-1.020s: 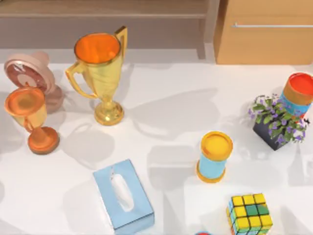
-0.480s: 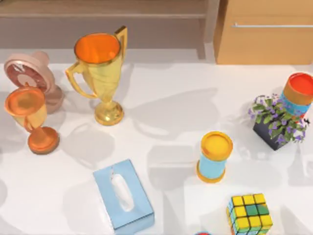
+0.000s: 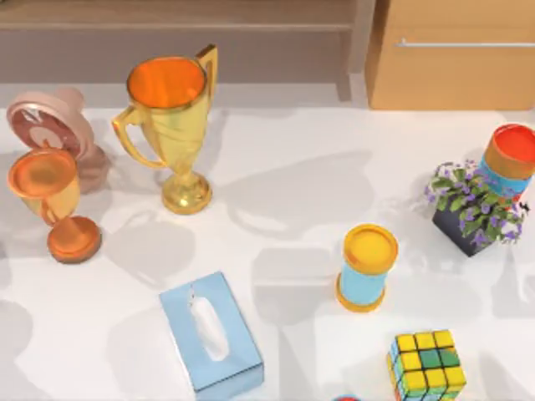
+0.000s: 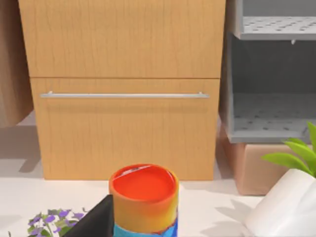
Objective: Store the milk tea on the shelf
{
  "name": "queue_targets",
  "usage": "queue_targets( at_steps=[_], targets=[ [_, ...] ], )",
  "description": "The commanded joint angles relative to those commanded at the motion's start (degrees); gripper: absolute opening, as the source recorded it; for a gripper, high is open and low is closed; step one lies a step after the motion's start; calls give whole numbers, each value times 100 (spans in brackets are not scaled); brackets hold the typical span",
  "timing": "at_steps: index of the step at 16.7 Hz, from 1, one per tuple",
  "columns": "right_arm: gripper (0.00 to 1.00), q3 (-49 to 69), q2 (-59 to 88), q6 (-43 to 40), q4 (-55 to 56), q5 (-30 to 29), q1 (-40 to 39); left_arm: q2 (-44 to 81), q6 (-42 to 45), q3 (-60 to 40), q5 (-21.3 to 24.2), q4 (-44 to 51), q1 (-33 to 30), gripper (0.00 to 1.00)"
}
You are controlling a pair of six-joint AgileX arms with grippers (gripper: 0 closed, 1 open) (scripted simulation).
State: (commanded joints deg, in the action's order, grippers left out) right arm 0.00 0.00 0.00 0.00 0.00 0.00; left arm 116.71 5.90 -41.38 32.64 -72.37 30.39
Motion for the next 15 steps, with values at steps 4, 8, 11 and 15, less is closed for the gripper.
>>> queue_targets(
  at_steps=[4, 8, 11, 15],
  targets=[
    [100, 0, 0, 0, 0, 0, 0, -829, 207, -244, -580, 652, -189, 0],
    [100, 0, 0, 0, 0, 0, 0, -1281, 153, -508, -1293, 1406, -597, 0],
    [100, 0, 0, 0, 0, 0, 0, -1452, 8, -786, -1743, 2024, -1131, 0],
    [100, 0, 0, 0, 0, 0, 0, -1739, -185, -1370, -2117, 2610, -1921, 0]
  ],
)
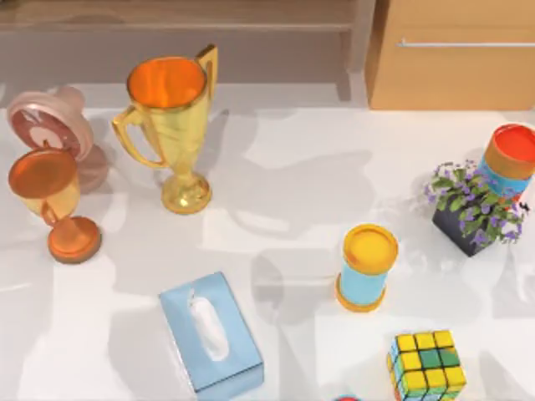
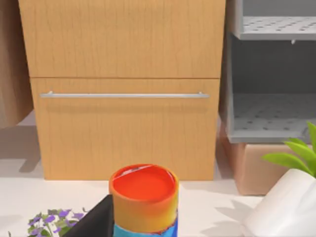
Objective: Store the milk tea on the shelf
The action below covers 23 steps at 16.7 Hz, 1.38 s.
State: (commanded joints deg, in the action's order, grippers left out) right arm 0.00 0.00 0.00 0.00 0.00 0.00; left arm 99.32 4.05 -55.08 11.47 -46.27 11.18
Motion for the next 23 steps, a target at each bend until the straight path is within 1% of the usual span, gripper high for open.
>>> queue_targets(
  at_steps=[2, 5, 7, 9, 15, 23],
  targets=[
    [100, 0, 0, 0, 0, 0, 0, -12, -66, -457, -421, 508, -600, 0],
    [100, 0, 0, 0, 0, 0, 0, 160, -192, -1186, -1276, 1461, -1532, 0],
    [100, 0, 0, 0, 0, 0, 0, 278, -309, -1579, -1757, 1954, -1978, 0],
    [100, 0, 0, 0, 0, 0, 0, 331, -426, -1837, -2021, 2220, -2217, 0],
    [100, 0, 0, 0, 0, 0, 0, 330, -439, -1867, -2052, 2253, -2239, 0],
    [100, 0, 0, 0, 0, 0, 0, 1266, -453, -2444, -1975, 1872, -2182, 0]
  ],
)
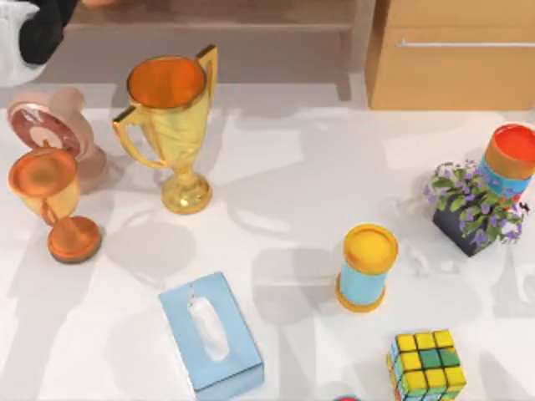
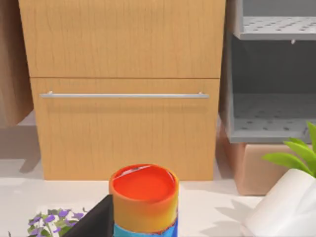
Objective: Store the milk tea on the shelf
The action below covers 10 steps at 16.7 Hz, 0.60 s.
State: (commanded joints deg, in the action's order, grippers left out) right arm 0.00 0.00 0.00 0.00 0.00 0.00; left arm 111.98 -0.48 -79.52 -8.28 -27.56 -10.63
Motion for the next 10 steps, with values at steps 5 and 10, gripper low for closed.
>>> queue_targets(
  at_steps=[5, 10],
  targets=[
    [100, 0, 0, 0, 0, 0, 0, 70, 1, -25, 5, -16, 5, 0],
    [100, 0, 0, 0, 0, 0, 0, 70, 1, -25, 5, -16, 5, 38]
  ],
)
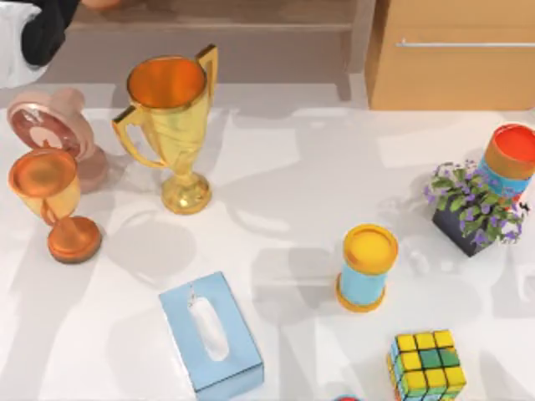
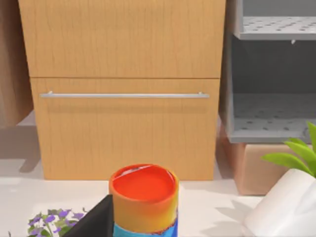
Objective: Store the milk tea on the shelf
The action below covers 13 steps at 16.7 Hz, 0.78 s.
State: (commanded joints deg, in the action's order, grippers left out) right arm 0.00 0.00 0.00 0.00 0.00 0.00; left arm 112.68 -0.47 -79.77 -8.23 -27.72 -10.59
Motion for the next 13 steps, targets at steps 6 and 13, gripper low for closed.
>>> queue_targets(
  at_steps=[6, 13],
  targets=[
    [100, 0, 0, 0, 0, 0, 0, 0, 0, 0, 0, 0, 0, 83],
    [100, 0, 0, 0, 0, 0, 0, 0, 0, 0, 0, 0, 0, 100]
  ],
)
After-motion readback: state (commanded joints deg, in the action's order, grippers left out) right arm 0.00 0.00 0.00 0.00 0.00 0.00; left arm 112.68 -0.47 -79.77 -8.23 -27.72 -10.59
